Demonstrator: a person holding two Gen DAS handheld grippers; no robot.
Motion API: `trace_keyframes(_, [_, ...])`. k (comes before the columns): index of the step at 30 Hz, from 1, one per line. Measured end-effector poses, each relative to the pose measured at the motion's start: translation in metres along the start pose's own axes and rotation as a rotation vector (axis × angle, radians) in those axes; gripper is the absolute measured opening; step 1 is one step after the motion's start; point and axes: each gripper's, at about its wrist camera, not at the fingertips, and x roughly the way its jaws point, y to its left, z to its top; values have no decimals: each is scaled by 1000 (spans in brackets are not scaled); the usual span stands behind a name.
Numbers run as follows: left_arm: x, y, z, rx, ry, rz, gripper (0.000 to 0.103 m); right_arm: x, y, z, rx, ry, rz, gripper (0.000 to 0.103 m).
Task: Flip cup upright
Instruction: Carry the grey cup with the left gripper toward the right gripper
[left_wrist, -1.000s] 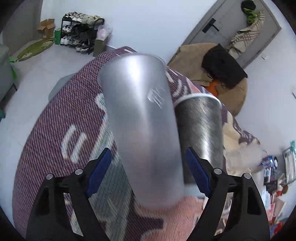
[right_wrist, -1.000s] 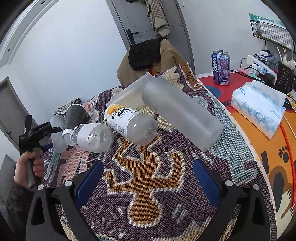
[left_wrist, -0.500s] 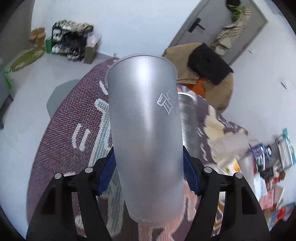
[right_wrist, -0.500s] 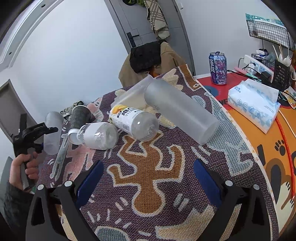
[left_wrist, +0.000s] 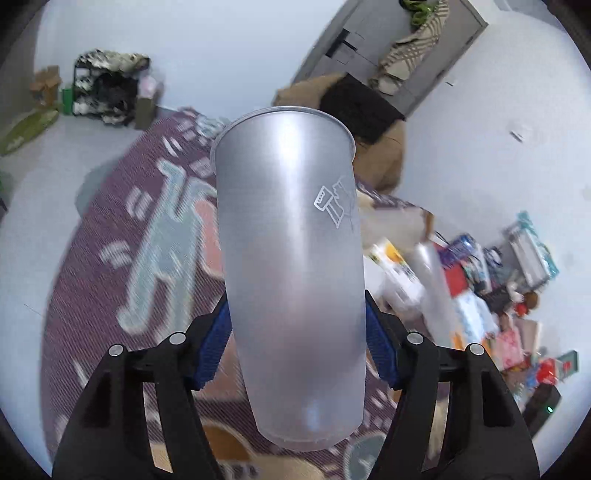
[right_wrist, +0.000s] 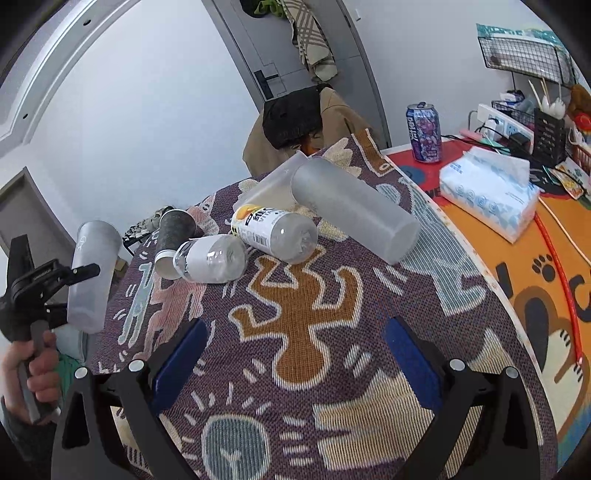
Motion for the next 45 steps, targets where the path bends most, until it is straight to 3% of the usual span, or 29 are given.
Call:
trace_keyframes(10, [10, -35, -68, -12, 104, -101, 67, -20, -18, -16, 47, 14, 11, 95])
trace_keyframes(19, [38, -58, -109, -7, 202, -141, 67, -22, -26, -27, 47, 48, 8, 95])
trace_keyframes(26, [56, -74, -125, 8, 257, -159, 67, -24, -40, -31, 81, 59, 0, 95])
trace_keyframes(36, [87, -95, -140, 58, 324, -125, 68, -33, -65, -36, 120, 65, -37, 95])
trace_keyframes(40, [86, -90, -141, 56, 320, -104, 88, -22, -64, -37, 132, 105, -7, 95])
trace_keyframes(45, [65, -69, -129, 9, 267, -118, 89, -6, -45, -34, 118, 155, 68, 95])
